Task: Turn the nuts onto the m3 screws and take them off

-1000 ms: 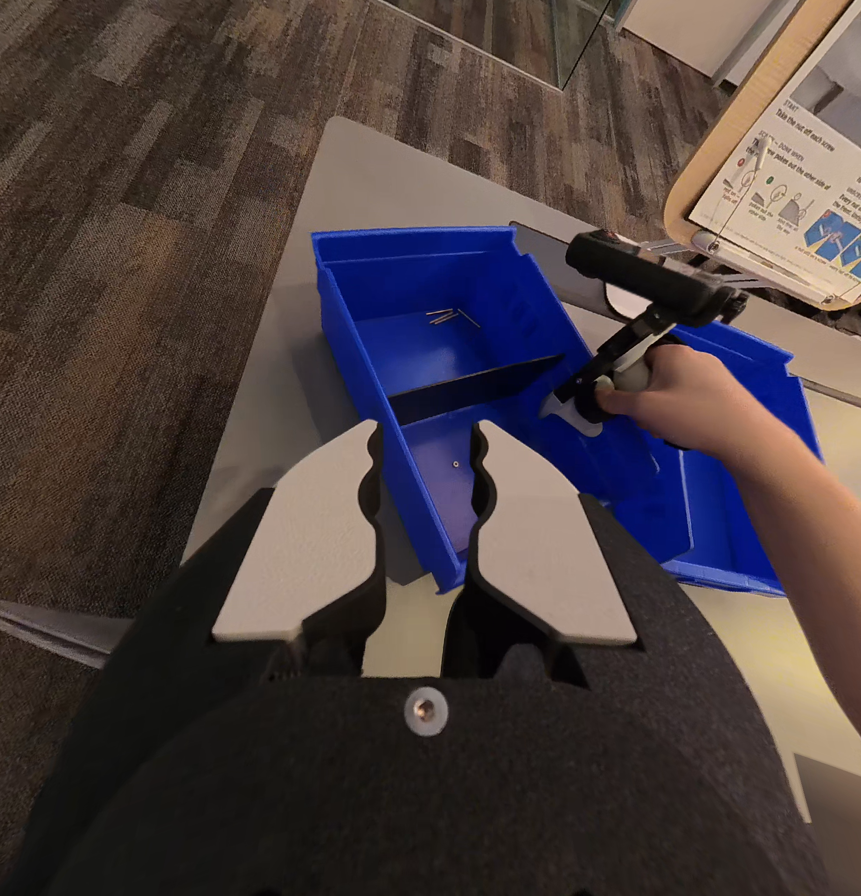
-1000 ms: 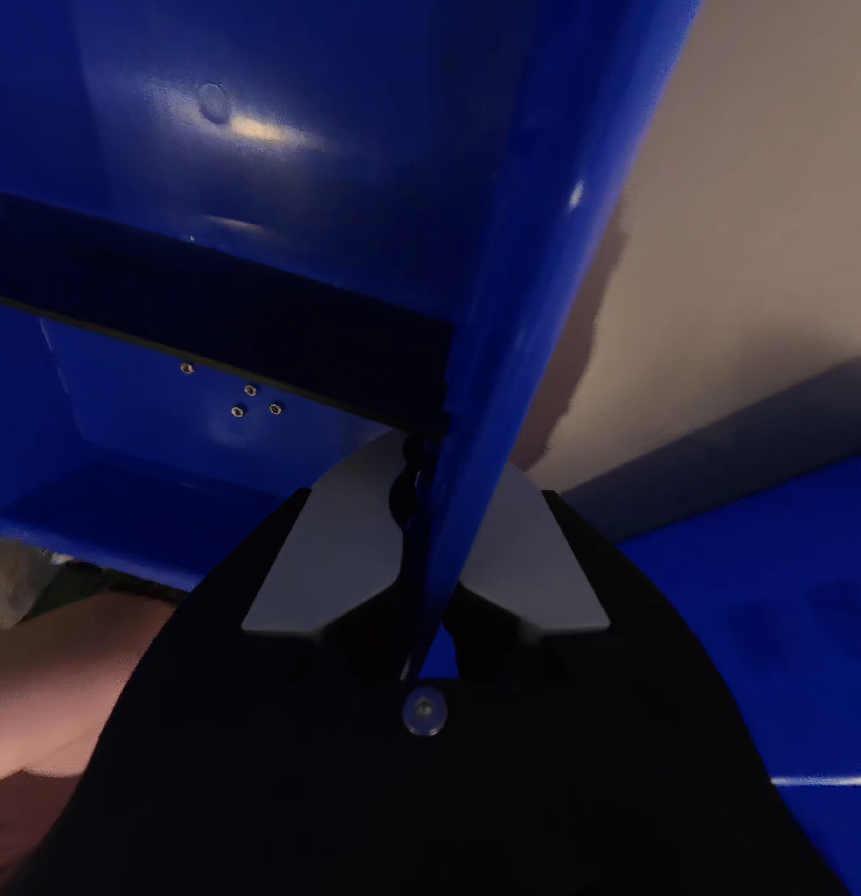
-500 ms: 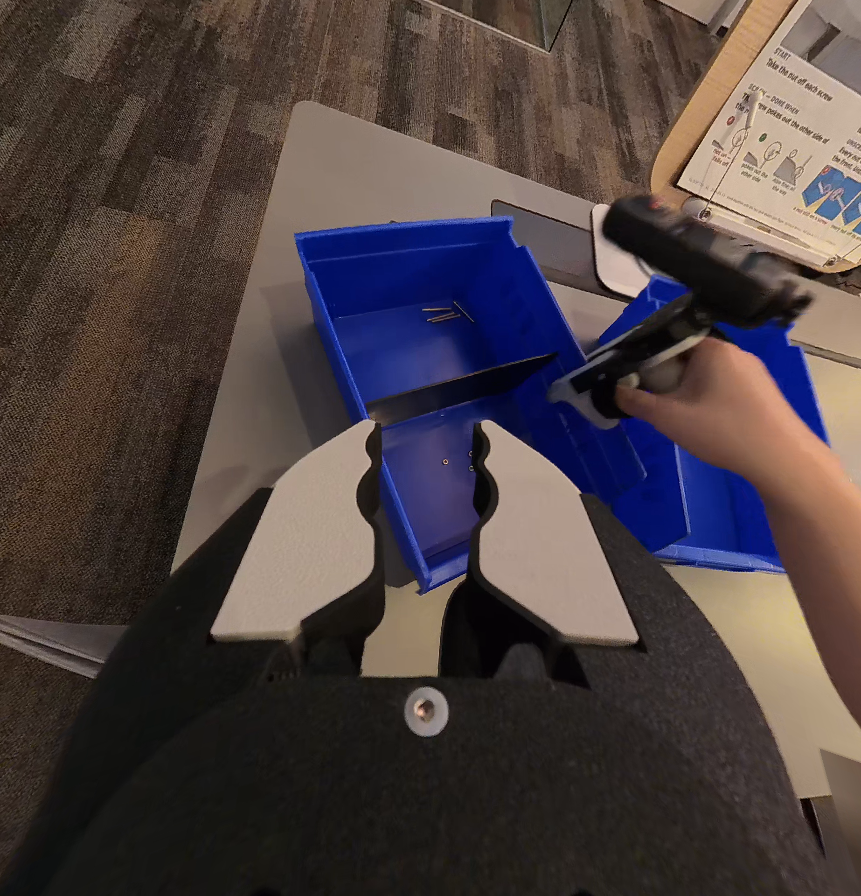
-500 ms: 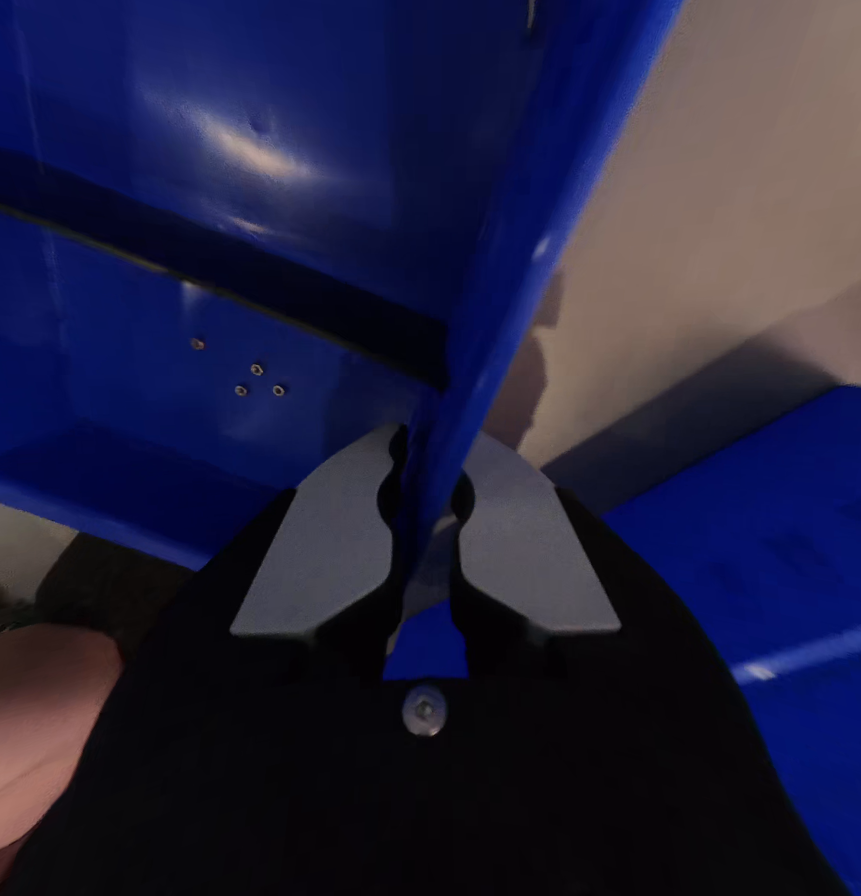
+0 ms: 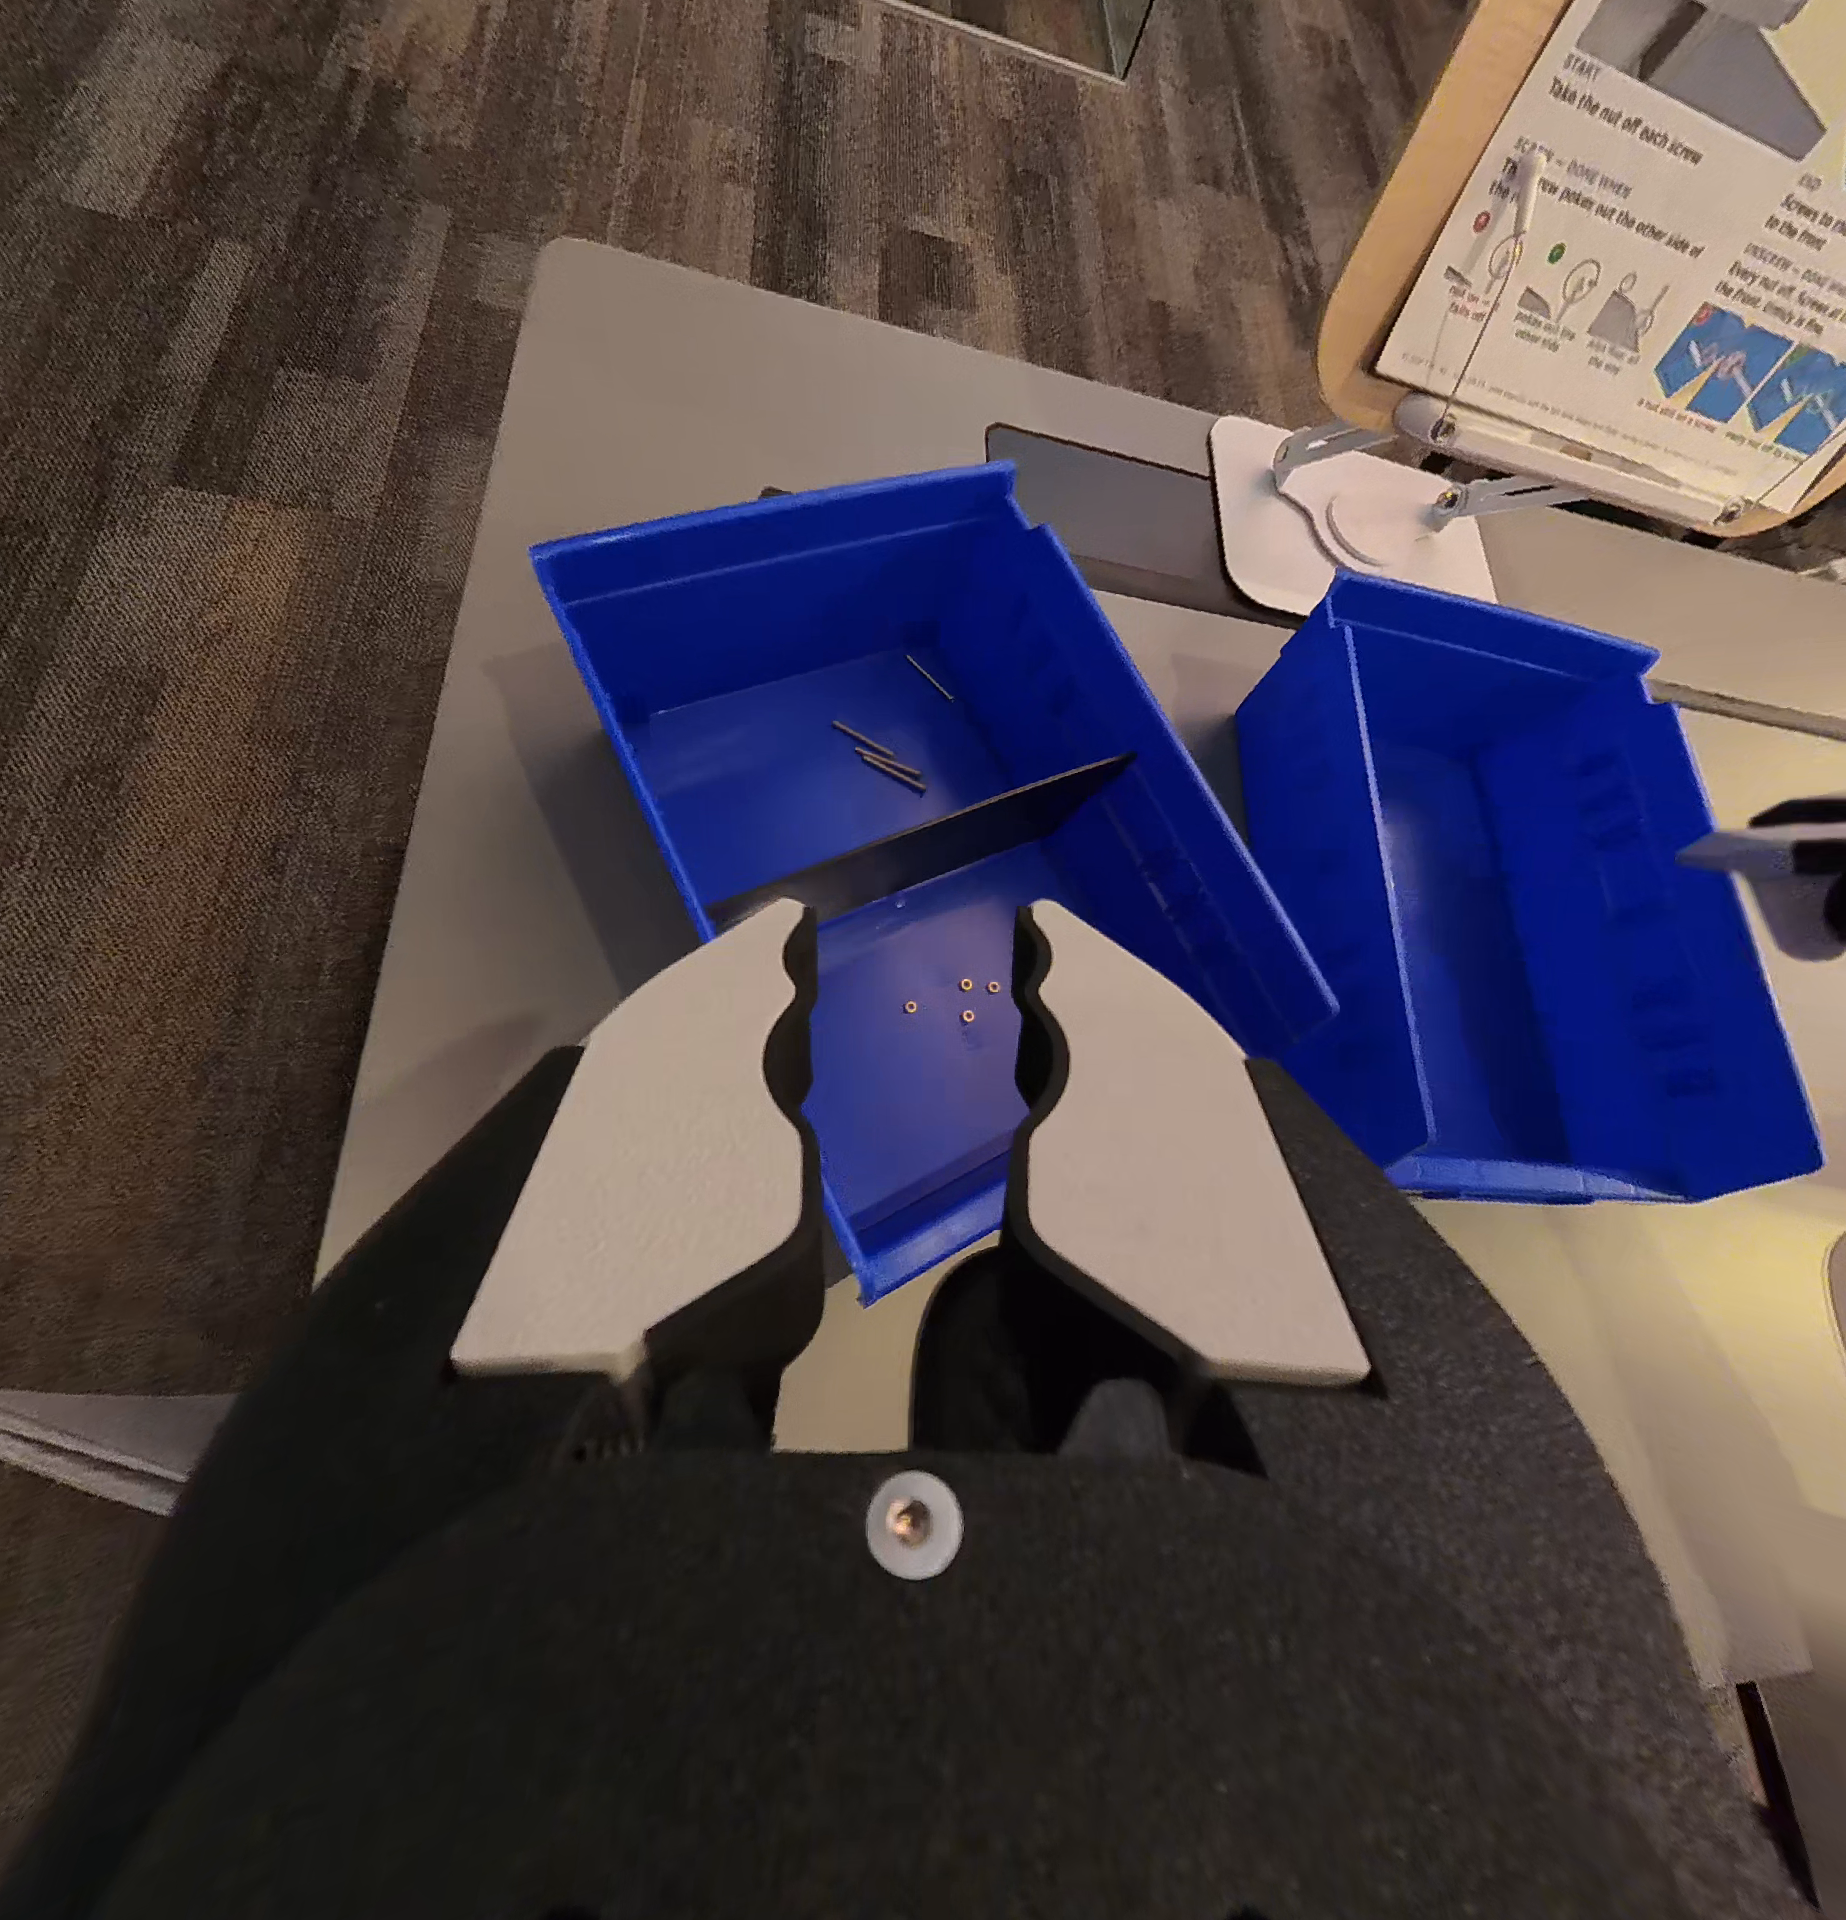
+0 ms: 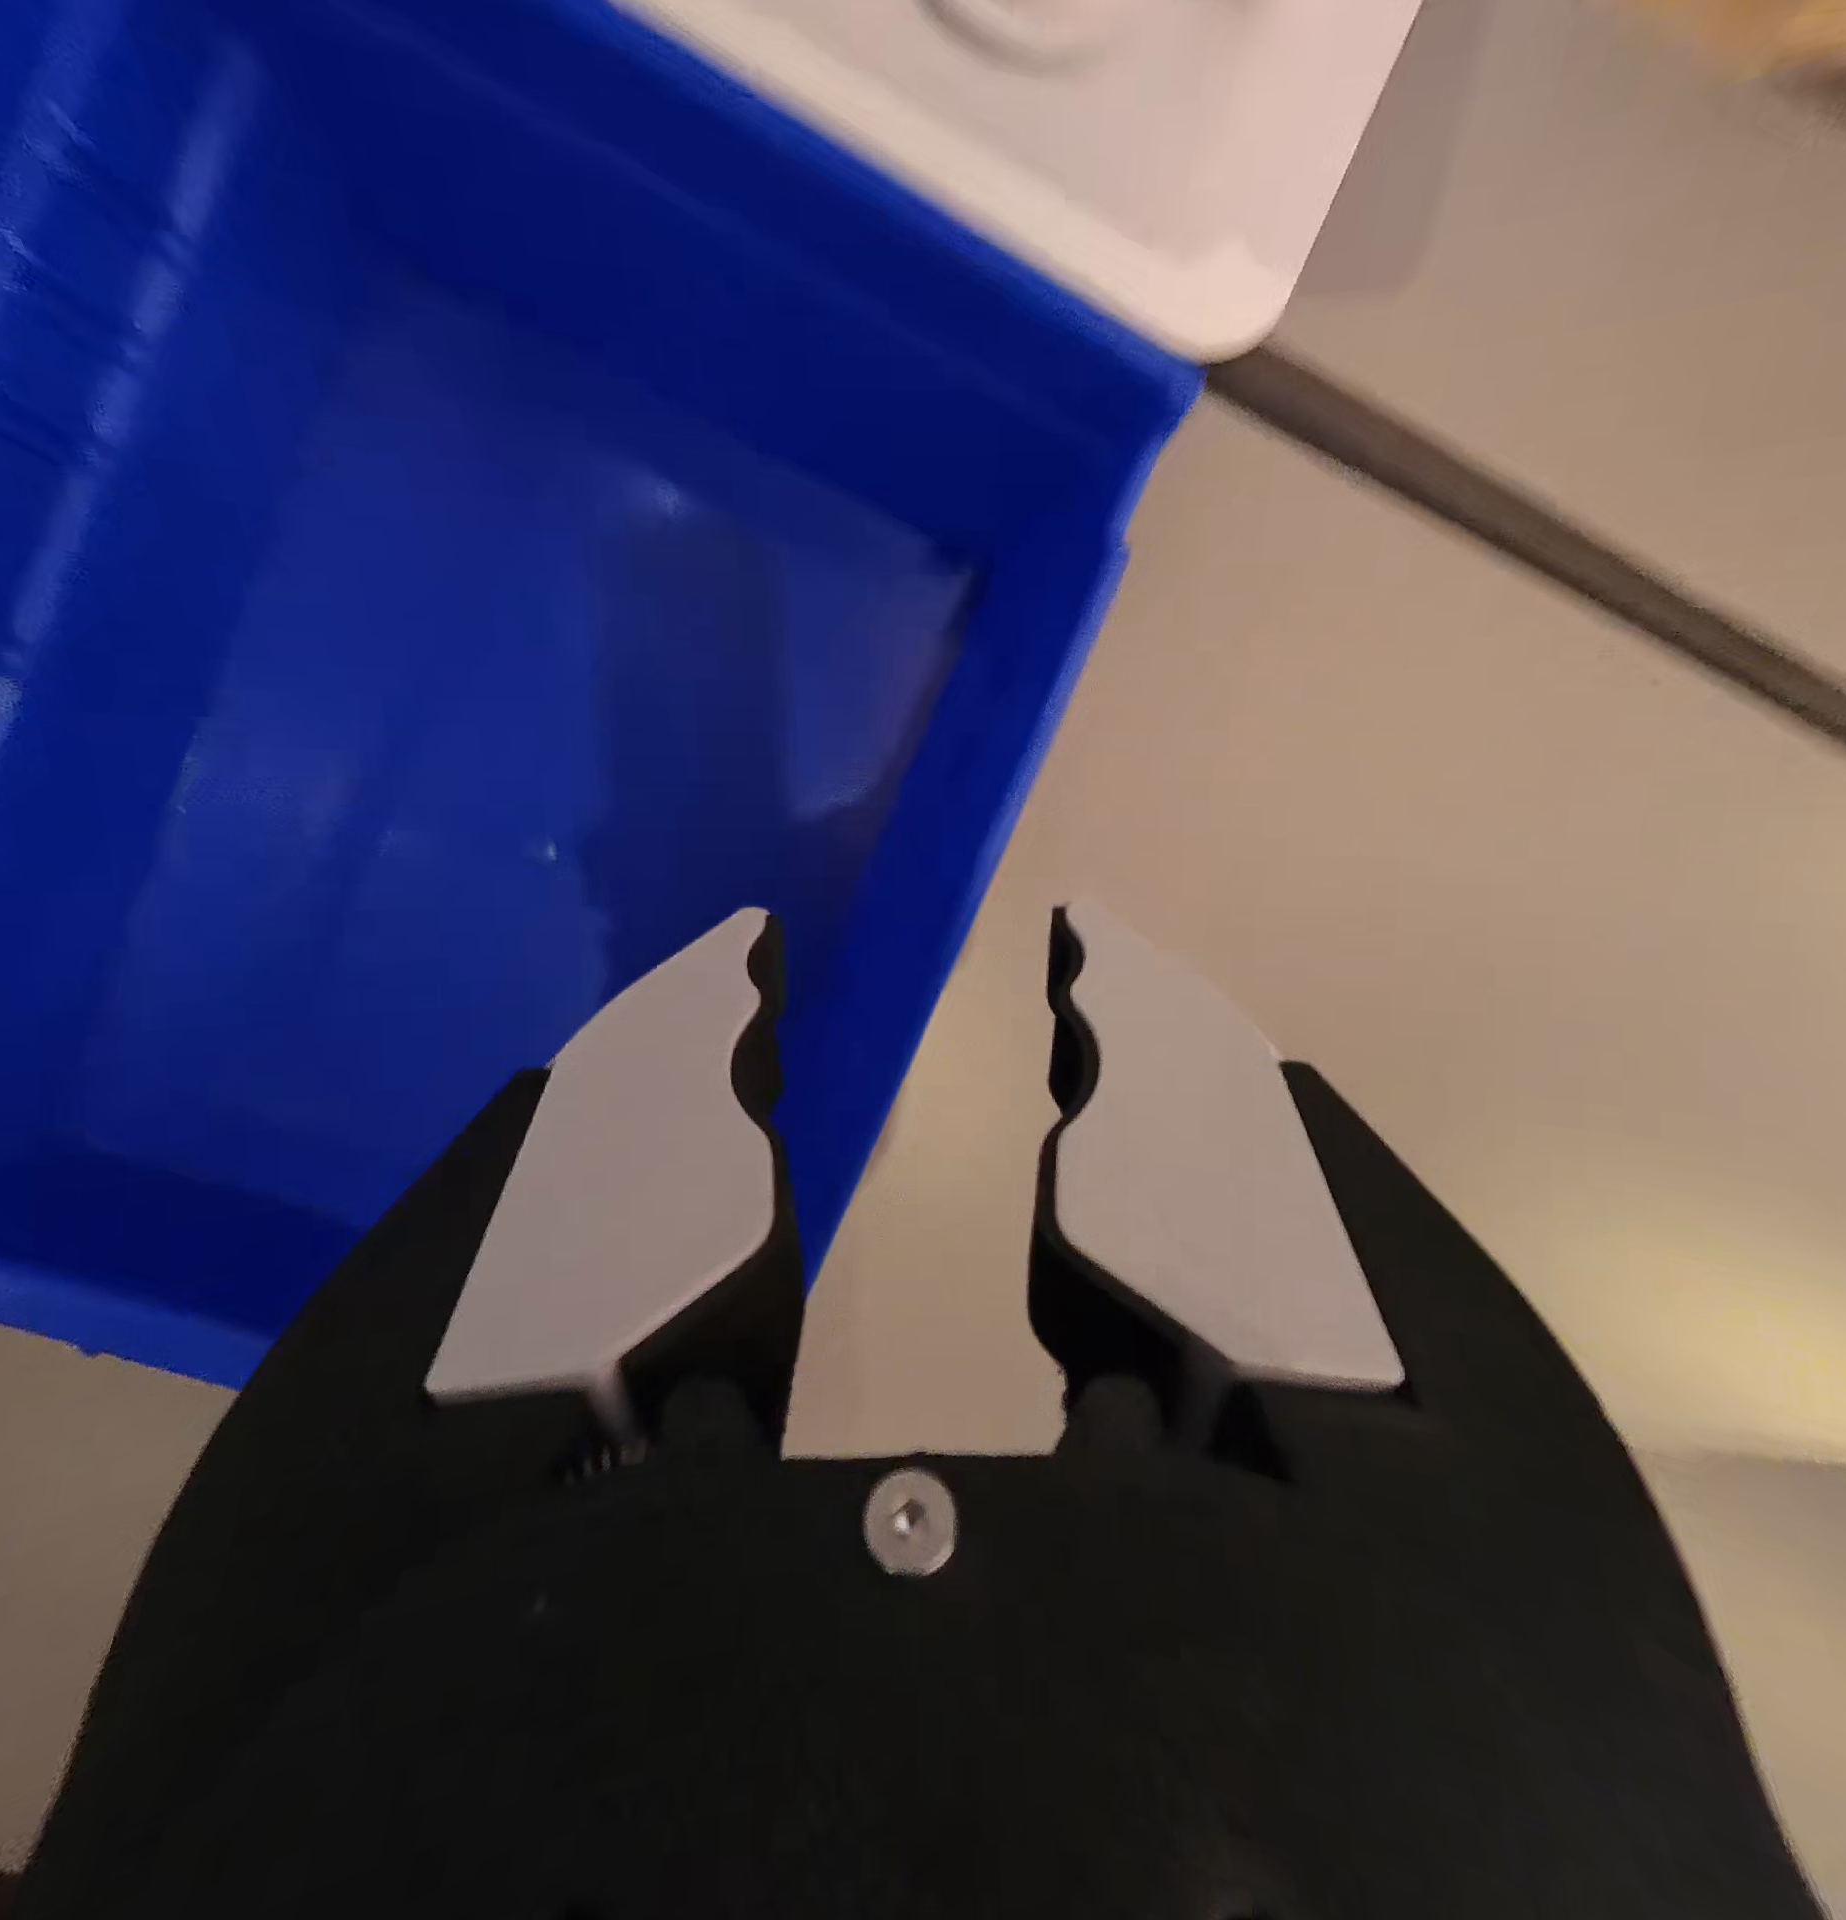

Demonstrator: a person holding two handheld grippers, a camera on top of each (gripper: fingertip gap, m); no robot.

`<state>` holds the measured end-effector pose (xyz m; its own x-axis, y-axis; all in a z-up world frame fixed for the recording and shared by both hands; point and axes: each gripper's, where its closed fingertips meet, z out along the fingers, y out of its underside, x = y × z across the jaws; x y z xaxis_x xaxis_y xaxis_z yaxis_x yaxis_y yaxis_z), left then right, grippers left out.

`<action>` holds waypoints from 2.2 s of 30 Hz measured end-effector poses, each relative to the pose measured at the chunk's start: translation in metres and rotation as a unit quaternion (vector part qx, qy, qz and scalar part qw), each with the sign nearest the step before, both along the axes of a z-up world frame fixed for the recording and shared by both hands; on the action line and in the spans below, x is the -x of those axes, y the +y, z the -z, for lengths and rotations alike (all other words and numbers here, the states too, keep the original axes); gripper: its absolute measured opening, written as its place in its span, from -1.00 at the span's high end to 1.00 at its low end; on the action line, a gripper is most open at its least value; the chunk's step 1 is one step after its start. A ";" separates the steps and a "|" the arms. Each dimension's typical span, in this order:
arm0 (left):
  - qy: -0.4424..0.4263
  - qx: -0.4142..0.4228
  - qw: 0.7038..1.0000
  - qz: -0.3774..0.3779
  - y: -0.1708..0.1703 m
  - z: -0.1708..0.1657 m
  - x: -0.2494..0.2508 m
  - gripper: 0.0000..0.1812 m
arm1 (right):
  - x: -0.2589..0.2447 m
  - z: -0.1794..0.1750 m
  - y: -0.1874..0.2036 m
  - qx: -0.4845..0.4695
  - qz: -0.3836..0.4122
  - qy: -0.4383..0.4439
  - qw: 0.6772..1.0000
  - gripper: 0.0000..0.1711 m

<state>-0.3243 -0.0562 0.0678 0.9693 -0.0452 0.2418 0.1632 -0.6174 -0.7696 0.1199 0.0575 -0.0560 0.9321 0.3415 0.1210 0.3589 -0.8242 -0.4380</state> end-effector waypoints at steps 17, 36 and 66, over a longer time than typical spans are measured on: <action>0.106 0.016 0.987 0.119 0.026 0.001 -0.102 0.61 | -0.139 0.065 -0.002 0.154 0.019 0.079 0.985 0.91; 0.126 0.016 0.985 0.119 0.034 0.003 -0.112 0.63 | -0.351 0.066 -0.021 0.137 0.158 0.102 0.973 0.91; 0.026 0.248 0.964 -0.093 0.024 0.115 0.036 0.35 | -0.329 -0.129 0.007 -0.264 0.127 0.040 0.955 0.63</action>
<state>-0.3605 -0.0322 -0.0473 0.9608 0.2391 0.1401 0.2757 -0.8753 -0.3973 0.4493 0.0644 0.0732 0.9902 0.0141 0.1386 0.1244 -0.5376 -0.8340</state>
